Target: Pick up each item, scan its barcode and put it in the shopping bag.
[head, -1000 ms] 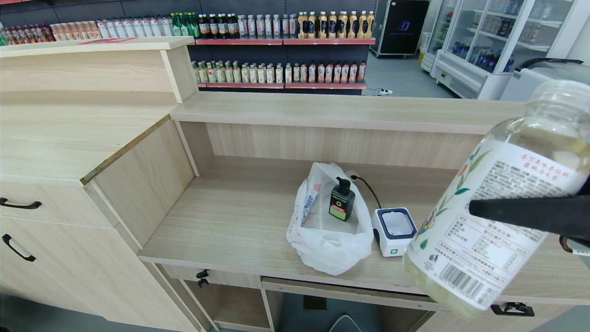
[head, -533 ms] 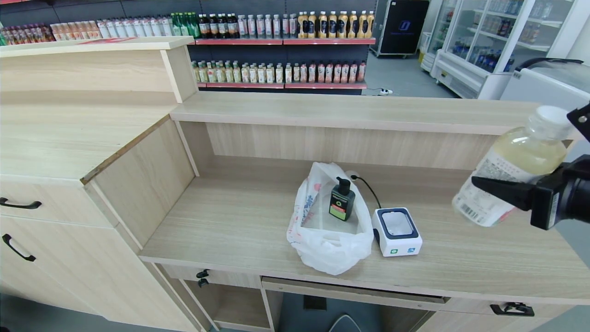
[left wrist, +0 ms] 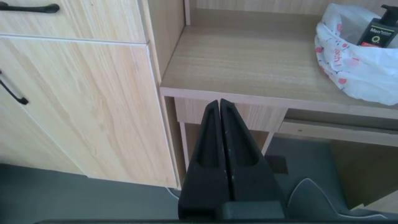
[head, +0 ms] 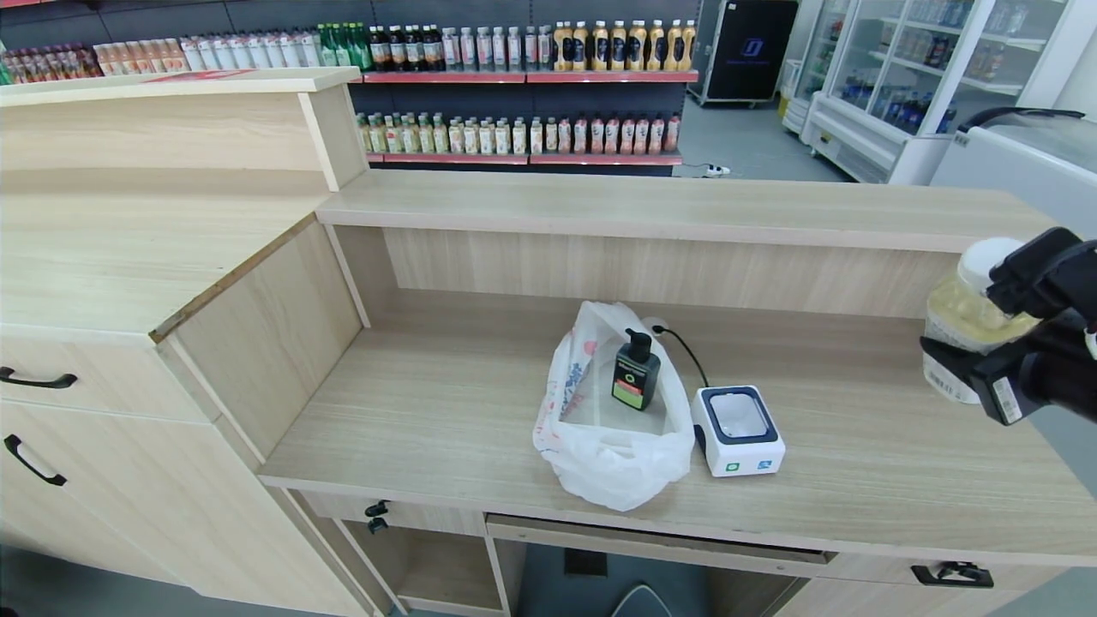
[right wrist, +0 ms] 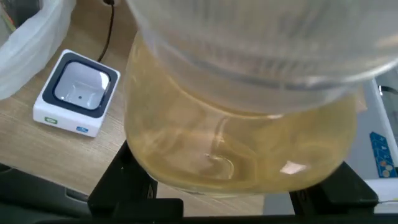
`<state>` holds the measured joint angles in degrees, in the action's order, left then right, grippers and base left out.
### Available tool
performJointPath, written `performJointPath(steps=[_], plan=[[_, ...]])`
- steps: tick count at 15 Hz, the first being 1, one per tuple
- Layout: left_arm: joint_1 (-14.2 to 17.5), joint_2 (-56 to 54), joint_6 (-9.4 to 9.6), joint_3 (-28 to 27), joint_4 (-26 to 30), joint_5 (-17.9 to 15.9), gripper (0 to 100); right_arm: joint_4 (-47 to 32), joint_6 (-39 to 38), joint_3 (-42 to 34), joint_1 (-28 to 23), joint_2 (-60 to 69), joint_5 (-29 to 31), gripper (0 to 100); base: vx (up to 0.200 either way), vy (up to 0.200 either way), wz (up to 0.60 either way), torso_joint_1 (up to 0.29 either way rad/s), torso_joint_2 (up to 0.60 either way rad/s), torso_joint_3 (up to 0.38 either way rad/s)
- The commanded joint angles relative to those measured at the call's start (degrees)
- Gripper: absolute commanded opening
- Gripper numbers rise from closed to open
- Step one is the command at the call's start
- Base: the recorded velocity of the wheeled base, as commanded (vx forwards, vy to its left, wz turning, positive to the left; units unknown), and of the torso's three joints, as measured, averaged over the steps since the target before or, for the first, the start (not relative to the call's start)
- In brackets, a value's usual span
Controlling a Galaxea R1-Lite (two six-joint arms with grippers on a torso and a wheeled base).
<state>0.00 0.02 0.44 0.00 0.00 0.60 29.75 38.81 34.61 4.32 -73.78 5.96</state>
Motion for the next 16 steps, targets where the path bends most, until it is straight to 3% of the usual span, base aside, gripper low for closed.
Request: performJointPath(steps=[1,3,6,8,11,13,16], plan=[[0.0,0.0,0.0,0.0,0.0,0.0,0,0.2,0.6,-0.6,-2.6,-1.2,-2.3,0,0.0,0.0,0.0,0.0,0.0,0.0],[0.0,0.0,0.0,0.0,0.0,0.0,0,2.2,0.5,-1.1,-3.7,-2.1,-4.4,0,0.0,0.0,0.6,0.002,0.0,0.002],[0.0,0.0,0.0,0.0,0.0,0.0,0,11.7,1.4,-2.5,-4.3,-6.4,-4.7,0,0.0,0.0,0.6,0.002,0.0,-0.001],[0.0,0.0,0.0,0.0,0.0,0.0,0,19.6,3.4,-4.1,-5.5,-10.9,-13.4,0,0.0,0.0,0.3,-0.004,0.0,0.001],[0.0,0.0,0.0,0.0,0.0,0.0,0,20.4,16.0,-6.6,-15.0,-13.3,-23.9,0,0.0,0.0,0.0,0.0,0.0,0.0],[0.0,0.0,0.0,0.0,0.0,0.0,0,20.1,20.0,-8.3,-19.7,-12.7,-26.5,0,0.0,0.0,0.0,0.0,0.0,0.0],[0.0,0.0,0.0,0.0,0.0,0.0,0,18.1,20.5,-8.9,-22.1,-12.6,-27.0,0,0.0,0.0,0.0,0.0,0.0,0.0]])
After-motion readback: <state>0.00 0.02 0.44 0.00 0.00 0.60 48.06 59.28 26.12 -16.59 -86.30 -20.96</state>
